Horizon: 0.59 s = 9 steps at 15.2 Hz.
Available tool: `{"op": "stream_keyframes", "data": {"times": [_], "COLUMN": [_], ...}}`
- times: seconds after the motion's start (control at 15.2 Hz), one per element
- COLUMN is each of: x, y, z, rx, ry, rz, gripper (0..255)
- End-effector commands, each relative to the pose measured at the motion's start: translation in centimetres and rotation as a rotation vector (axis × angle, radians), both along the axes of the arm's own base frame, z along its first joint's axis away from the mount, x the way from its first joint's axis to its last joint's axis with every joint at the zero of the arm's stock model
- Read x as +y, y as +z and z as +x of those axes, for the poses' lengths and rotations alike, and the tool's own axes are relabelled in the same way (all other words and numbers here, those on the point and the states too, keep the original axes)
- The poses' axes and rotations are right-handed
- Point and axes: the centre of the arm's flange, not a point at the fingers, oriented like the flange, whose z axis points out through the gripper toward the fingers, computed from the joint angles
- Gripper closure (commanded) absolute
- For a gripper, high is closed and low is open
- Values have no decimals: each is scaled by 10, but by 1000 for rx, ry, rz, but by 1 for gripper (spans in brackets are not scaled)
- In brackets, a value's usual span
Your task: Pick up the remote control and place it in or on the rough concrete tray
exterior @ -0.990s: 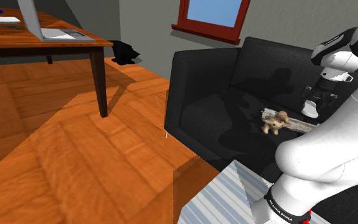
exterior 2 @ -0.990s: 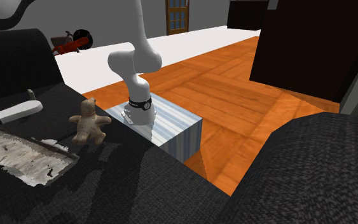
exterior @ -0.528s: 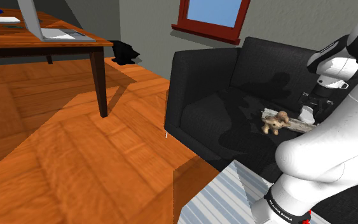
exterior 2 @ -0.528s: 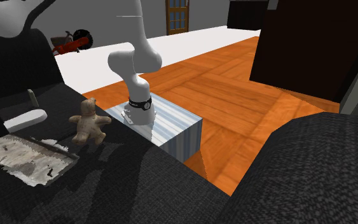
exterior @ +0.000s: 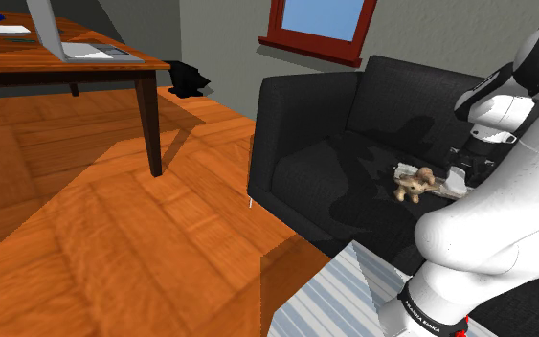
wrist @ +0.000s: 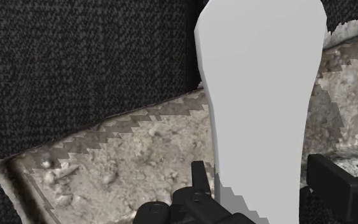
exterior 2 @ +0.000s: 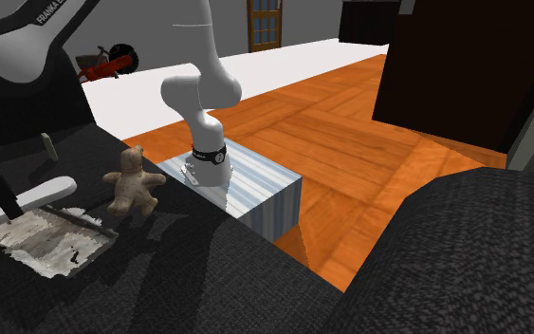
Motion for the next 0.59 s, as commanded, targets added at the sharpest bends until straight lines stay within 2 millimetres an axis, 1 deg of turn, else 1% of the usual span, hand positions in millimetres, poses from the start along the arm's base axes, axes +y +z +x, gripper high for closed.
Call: {"op": "stream_keyframes", "data": {"times": [0.0,0.26,0.33,0.53], "x": [0,0,0,0], "y": [-1,-1,-1,-1], "z": [0,0,0,0], "rx": [0,0,0,0], "ry": [0,0,0,0], "rz": [-1,-1,-1,-1], "gripper": [255,255,0,0]}}
